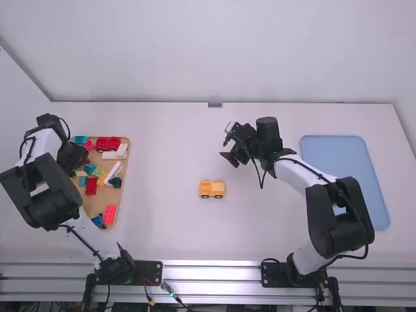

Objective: Assemble lego blocks to make yellow taxi

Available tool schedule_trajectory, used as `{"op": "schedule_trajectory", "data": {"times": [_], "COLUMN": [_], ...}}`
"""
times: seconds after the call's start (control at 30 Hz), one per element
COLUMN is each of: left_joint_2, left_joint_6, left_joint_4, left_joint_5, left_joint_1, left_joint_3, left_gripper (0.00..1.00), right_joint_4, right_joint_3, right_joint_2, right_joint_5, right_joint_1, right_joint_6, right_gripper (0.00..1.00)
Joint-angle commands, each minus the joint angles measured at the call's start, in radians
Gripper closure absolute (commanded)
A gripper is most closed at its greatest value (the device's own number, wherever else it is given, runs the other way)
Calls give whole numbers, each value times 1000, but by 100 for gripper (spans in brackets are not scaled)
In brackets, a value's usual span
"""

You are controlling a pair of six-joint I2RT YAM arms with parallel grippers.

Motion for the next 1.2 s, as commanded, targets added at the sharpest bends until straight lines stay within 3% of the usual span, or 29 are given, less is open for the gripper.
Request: {"op": "schedule_trajectory", "data": {"times": [0.0,0.3,0.7,0.87,1.17], "left_joint_2": [10,10,10,10,37], "left_joint_6": [-28,-35,-74,-95,-85], "left_joint_4": [17,97,179,177,122], "left_joint_5": [-11,-8,-24,-10,-7], "left_joint_1": [-5,-5,-5,-4,21], "left_joint_3": [-26,-84,-137,-138,-99], "left_gripper": [49,55,51,43,46], "right_joint_4": [-5,-25,-28,-27,-26], "right_joint_3": [10,10,10,10,10], "right_joint_2": [-19,-19,-19,-19,-19], "right_joint_5": [-1,-1,-1,2,2], "right_joint_1": [-10,-21,-31,-32,-31], "right_joint_6": [8,8,14,34,34], "right_gripper": [1,1,1,1,1]}}
